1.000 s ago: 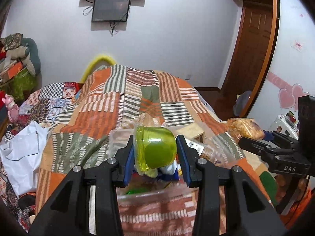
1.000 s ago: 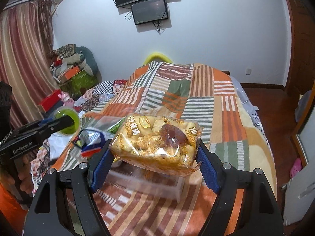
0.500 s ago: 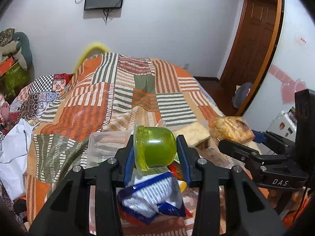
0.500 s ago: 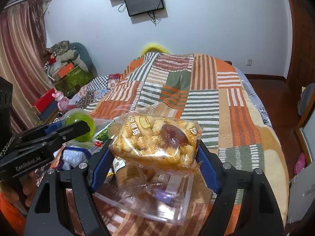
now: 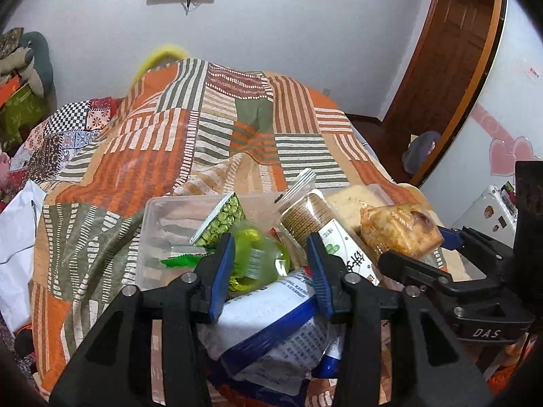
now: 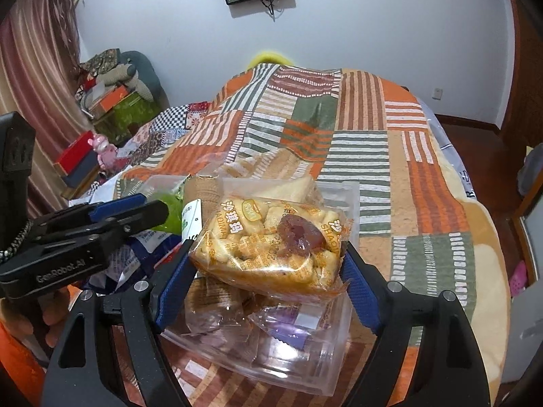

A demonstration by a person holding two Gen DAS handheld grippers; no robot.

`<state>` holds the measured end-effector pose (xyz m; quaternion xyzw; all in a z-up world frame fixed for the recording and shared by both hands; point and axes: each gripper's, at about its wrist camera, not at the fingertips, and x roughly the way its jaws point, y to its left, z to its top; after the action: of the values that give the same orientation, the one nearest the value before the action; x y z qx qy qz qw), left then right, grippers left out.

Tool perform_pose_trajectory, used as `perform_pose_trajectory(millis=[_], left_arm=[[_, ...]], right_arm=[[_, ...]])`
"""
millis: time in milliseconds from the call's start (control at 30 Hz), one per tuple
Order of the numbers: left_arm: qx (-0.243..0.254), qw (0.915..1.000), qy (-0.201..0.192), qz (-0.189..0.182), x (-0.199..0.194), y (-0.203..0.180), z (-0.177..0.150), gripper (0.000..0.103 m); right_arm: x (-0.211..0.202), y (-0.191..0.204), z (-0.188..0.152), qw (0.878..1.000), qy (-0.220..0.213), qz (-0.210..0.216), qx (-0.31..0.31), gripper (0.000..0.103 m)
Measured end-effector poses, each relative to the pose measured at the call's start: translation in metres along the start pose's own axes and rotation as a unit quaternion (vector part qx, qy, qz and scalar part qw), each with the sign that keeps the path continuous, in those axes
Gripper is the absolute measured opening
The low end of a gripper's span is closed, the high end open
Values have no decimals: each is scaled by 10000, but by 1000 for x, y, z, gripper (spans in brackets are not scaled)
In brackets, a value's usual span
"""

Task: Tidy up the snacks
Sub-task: 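Grasp the green jelly cup with the left tool while the right tool grasps the puffed bread bag, then lower the jelly cup and bread bag into the box and open both tools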

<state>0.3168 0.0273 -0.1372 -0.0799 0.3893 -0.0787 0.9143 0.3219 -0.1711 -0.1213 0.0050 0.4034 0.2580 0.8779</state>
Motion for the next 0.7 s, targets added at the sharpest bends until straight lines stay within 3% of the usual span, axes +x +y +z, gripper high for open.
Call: perform_pose_trajectory(millis=[100,300,600,700], left_arm=[[12,10000,-87,-11,-9,-2,0,54],[80,9993,-378,7,-40,-8,-1,55],[100,9936,-1122,-14,-121,-19,-4,55],[51,9902,-1393,-48,-151,-22,-7,64]], right_arm=[[-6,0,0,10000,-47,-28,1,81],[-30,3,3,9996,-286,-41,-54,82],[-96,31,6,9945,-974,-32,-385,82],[-122,41,4,9914,-1240,55,-425,84]])
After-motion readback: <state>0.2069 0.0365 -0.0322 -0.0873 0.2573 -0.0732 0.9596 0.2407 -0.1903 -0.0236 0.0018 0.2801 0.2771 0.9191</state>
